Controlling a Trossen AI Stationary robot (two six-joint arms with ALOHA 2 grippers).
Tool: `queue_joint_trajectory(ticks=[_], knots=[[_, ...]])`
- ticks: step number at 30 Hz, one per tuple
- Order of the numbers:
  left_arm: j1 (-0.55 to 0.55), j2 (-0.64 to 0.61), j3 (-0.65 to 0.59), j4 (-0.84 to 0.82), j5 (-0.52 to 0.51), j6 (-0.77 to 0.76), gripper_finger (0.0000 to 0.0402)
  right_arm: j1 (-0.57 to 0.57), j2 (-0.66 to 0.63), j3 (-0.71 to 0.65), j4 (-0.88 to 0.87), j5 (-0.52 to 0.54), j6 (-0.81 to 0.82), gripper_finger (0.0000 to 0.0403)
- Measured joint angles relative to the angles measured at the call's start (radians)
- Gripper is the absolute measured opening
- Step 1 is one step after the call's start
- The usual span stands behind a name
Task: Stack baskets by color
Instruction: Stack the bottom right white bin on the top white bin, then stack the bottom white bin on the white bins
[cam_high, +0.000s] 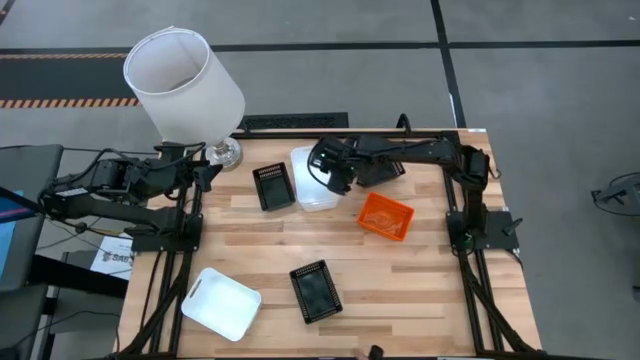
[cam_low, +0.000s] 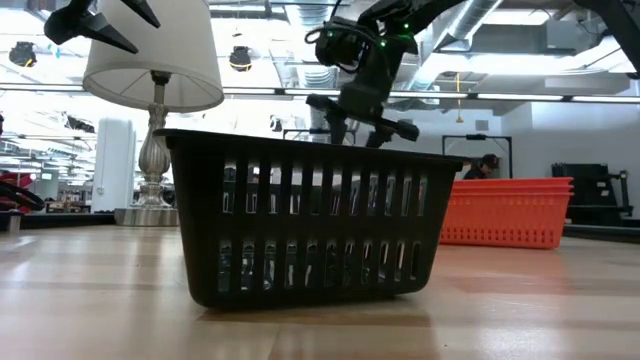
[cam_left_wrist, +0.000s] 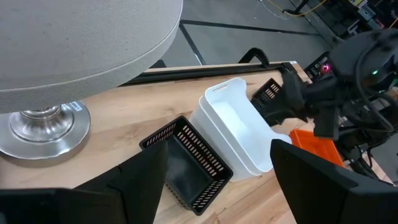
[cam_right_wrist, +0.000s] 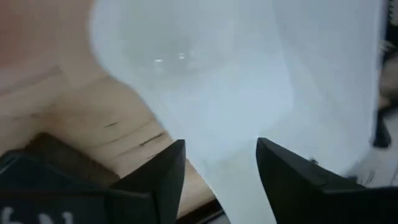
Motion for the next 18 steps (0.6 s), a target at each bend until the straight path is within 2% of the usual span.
queue_joint_trajectory(ticks=[5,9,13,18], knots=[[0.0,0.0,0.0,0.0,0.006,0.0,0.0272,0.0,0.0,0.056,-0.025,0.113,0.203,0.023],[0.0,0.0,0.0,-0.001,0.055,0.0,0.0272,0.001,0.0,0.129,-0.121,0.154,0.571,0.0229],[0.0,0.0,0.0,-0.013,0.165,-0.002,0.0272,0.017,0.0,0.228,-0.303,0.106,0.902,0.023],[0.0,0.012,0.0,-0.075,0.403,-0.016,0.0272,0.046,0.0,0.311,-0.486,-0.025,1.236,0.023]])
